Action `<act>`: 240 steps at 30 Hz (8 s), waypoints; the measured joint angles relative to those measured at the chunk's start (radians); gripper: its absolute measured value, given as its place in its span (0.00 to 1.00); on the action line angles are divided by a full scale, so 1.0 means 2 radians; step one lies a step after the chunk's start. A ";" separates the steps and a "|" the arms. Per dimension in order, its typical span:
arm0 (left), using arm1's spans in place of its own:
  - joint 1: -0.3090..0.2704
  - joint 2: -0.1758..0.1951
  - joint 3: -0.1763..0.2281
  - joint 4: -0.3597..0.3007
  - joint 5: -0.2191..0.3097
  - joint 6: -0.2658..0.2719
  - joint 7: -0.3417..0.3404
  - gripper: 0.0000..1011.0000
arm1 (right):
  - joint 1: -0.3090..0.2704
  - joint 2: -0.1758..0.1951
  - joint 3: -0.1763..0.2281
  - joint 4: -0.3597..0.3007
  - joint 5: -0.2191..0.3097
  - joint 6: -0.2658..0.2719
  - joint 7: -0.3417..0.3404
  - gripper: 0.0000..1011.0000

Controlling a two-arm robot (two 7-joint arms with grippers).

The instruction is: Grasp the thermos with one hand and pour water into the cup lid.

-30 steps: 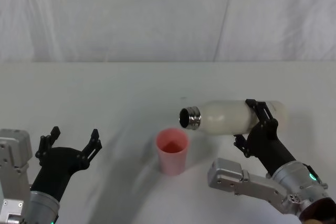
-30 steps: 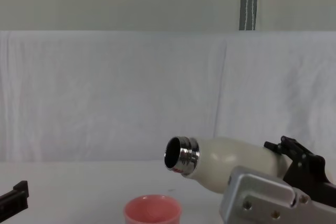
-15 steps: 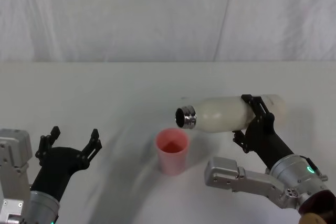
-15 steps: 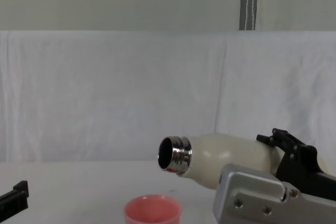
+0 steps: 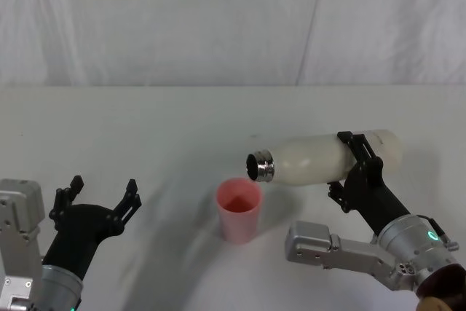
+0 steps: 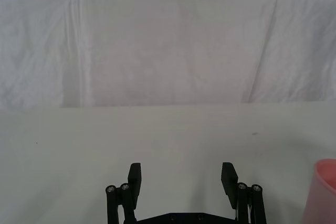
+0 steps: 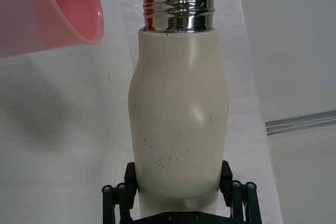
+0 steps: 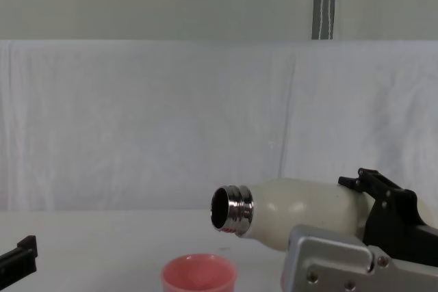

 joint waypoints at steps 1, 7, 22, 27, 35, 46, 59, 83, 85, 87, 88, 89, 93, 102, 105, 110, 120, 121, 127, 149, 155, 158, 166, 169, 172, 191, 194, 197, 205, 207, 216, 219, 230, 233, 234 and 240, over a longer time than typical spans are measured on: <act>0.000 0.000 0.000 0.000 0.000 0.000 0.000 0.99 | 0.000 0.000 0.000 0.000 -0.001 0.000 0.000 0.94; 0.000 0.000 0.000 0.000 0.000 0.000 0.000 0.99 | 0.001 0.003 -0.003 -0.001 -0.006 0.002 0.000 0.94; 0.000 0.000 0.000 0.000 0.000 0.000 0.000 0.99 | 0.006 0.005 -0.010 0.005 -0.019 0.008 -0.001 0.94; 0.000 0.000 0.000 0.000 0.000 0.000 0.000 0.99 | 0.009 0.006 -0.013 0.009 -0.026 0.009 -0.003 0.94; 0.000 0.000 0.000 0.000 0.000 0.000 0.000 0.99 | 0.013 0.008 -0.018 0.013 -0.038 0.012 -0.009 0.94; 0.000 0.000 0.000 0.000 0.000 0.000 0.000 0.99 | 0.015 0.009 -0.021 0.013 -0.047 0.015 -0.014 0.94; 0.000 0.000 0.000 0.000 0.000 0.000 0.000 0.99 | 0.019 0.012 -0.023 0.013 -0.052 0.016 -0.015 0.94; 0.000 0.000 0.000 0.000 0.000 0.000 0.000 0.99 | 0.026 0.013 -0.028 0.015 -0.058 0.017 -0.013 0.94; 0.000 0.000 0.000 0.000 0.000 0.000 0.000 0.99 | 0.026 0.013 -0.028 0.015 -0.058 0.017 -0.013 0.94; 0.000 0.000 0.000 0.000 0.000 0.000 0.000 0.99 | 0.026 0.014 -0.028 0.014 -0.058 0.017 -0.012 0.94; 0.000 0.000 0.000 0.000 0.000 0.000 0.000 0.99 | 0.026 0.014 -0.028 0.014 -0.058 0.017 -0.012 0.94; 0.000 0.000 0.000 0.000 0.000 0.000 0.000 0.99 | 0.026 0.014 -0.028 0.014 -0.058 0.017 -0.012 0.94; 0.000 0.000 0.000 0.000 0.000 0.000 0.000 0.99 | 0.026 0.014 -0.028 0.013 -0.057 0.018 -0.012 0.94; 0.000 0.000 0.000 0.000 0.000 0.000 0.000 0.99 | 0.027 0.014 -0.029 0.013 -0.057 0.018 -0.010 0.94; 0.000 0.000 0.000 0.000 0.000 0.000 0.000 0.99 | 0.028 0.014 -0.029 0.013 -0.057 0.018 -0.009 0.94; 0.000 0.000 0.000 0.000 0.000 0.000 0.000 0.99 | 0.028 0.015 -0.029 0.011 -0.057 0.018 -0.008 0.94; 0.000 0.000 0.000 0.000 0.000 0.000 0.000 0.99 | 0.028 0.016 -0.029 0.011 -0.058 0.018 -0.008 0.94; 0.000 0.000 0.000 0.000 0.000 0.000 0.000 0.99 | 0.028 0.016 -0.029 0.011 -0.058 0.018 -0.008 0.94; 0.000 0.000 0.000 0.000 0.000 0.000 0.000 0.99 | 0.028 0.017 -0.029 0.011 -0.058 0.018 -0.008 0.94; 0.000 0.000 0.000 0.000 0.000 0.000 0.000 0.99 | 0.025 0.016 -0.029 0.012 -0.058 0.019 -0.007 0.94; 0.000 0.000 0.000 0.000 0.000 0.000 0.000 0.99 | 0.025 0.016 -0.030 0.013 -0.058 0.019 -0.008 0.94; 0.000 0.000 0.000 0.000 0.000 0.000 0.000 0.99 | 0.025 0.016 -0.029 0.013 -0.058 0.020 -0.008 0.94; 0.000 0.000 0.000 0.000 0.000 0.000 0.000 0.99 | 0.025 0.017 -0.029 0.013 -0.061 0.020 -0.009 0.94; 0.000 0.000 0.000 0.000 0.000 0.000 0.000 0.99 | 0.025 0.018 -0.029 0.013 -0.062 0.020 -0.009 0.94; 0.000 0.000 0.000 0.000 0.000 0.000 0.000 0.99 | 0.026 0.018 -0.030 0.013 -0.063 0.021 -0.009 0.94; 0.000 0.000 0.000 0.000 0.000 0.000 0.000 0.99 | 0.030 0.018 -0.032 0.014 -0.066 0.021 -0.010 0.94; 0.000 0.000 0.000 0.000 0.000 0.000 0.000 0.99 | 0.030 0.018 -0.032 0.014 -0.066 0.021 -0.009 0.94; 0.000 0.000 0.000 0.000 0.000 0.000 0.000 0.99 | 0.030 0.019 -0.032 0.014 -0.067 0.021 -0.009 0.94; 0.000 0.000 0.000 0.000 0.000 0.000 0.000 0.99 | 0.031 0.020 -0.032 0.013 -0.067 0.021 -0.008 0.94; 0.000 0.000 0.000 0.000 0.000 0.000 0.000 0.99 | 0.030 0.020 -0.032 0.013 -0.067 0.021 -0.008 0.94; 0.000 0.000 0.000 0.000 0.000 0.000 0.000 0.99 | 0.031 0.020 -0.033 0.013 -0.067 0.021 -0.007 0.94; 0.000 0.000 0.000 0.000 0.000 0.000 0.000 0.99 | 0.031 0.020 -0.034 0.013 -0.067 0.021 -0.007 0.94; 0.000 0.000 0.000 0.000 0.000 0.000 0.000 0.99 | 0.032 0.020 -0.035 0.014 -0.068 0.021 -0.005 0.94; 0.000 0.000 0.000 0.000 0.000 0.000 0.000 0.99 | 0.032 0.019 -0.035 0.015 -0.068 0.021 -0.005 0.94; 0.000 0.000 0.000 0.000 0.000 0.000 0.000 0.99 | 0.032 0.019 -0.035 0.015 -0.067 0.021 -0.005 0.94; 0.000 0.000 0.000 0.000 0.000 0.000 0.000 0.99 | 0.032 0.019 -0.035 0.015 -0.066 0.021 -0.005 0.94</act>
